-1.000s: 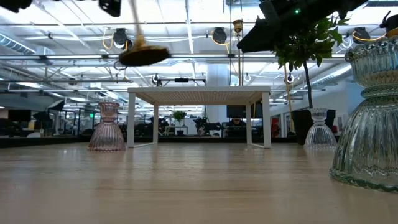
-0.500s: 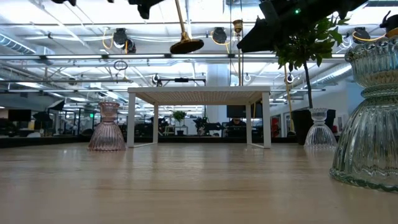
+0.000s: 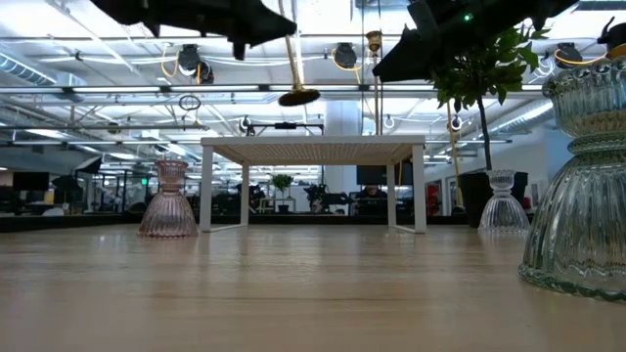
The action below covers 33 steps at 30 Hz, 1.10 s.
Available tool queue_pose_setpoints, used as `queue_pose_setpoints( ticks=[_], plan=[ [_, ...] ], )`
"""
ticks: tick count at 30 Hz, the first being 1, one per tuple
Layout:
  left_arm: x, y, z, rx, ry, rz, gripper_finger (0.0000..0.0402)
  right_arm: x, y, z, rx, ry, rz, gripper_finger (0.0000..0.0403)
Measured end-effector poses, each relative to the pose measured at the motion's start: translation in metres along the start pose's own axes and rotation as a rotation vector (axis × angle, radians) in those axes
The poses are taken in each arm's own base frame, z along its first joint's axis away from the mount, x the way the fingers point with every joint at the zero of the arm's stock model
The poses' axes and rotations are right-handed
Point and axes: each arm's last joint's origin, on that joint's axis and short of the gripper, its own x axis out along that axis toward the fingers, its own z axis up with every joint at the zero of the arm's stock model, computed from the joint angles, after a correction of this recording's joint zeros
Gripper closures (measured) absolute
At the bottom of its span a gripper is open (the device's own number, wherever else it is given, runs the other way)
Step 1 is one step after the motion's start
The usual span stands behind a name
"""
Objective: Pick & Place candle stick holders
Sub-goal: Put the long gold candle holder on the shelf
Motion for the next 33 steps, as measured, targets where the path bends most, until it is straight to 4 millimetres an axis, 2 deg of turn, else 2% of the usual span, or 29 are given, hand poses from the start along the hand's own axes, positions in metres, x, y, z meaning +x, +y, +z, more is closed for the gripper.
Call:
queue_pose_setpoints(
  ticks=[3, 10, 16, 22, 33],
  plan=[
    [0.016, 0.016, 0.005, -0.009, -0.005, -0.006, 0.0385, 0.0, 0.0, 0.0, 0.0, 0.0, 0.0, 0.0227],
    [0.055, 0.054, 0.003, -0.071, 0.047, -0.029, 0.0385, 0.0, 0.0, 0.0, 0.0, 0.0, 0.0, 0.0227],
    [0.076, 0.079, -0.016, -0.104, 0.154, 0.022, 0.0385, 0.0, 0.0, 0.0, 0.0, 0.001, 0.0, 0.0227],
    [0.079, 0.091, -0.031, -0.128, 0.204, 0.051, 0.0385, 0.0, 0.0, 0.0, -0.001, 0.001, 0.0, 0.0227],
    [0.076, 0.092, -0.031, -0.091, 0.245, 0.082, 0.0385, 0.0, 0.0, 0.0, -0.001, 0.001, 0.0, 0.0227]
  ],
)
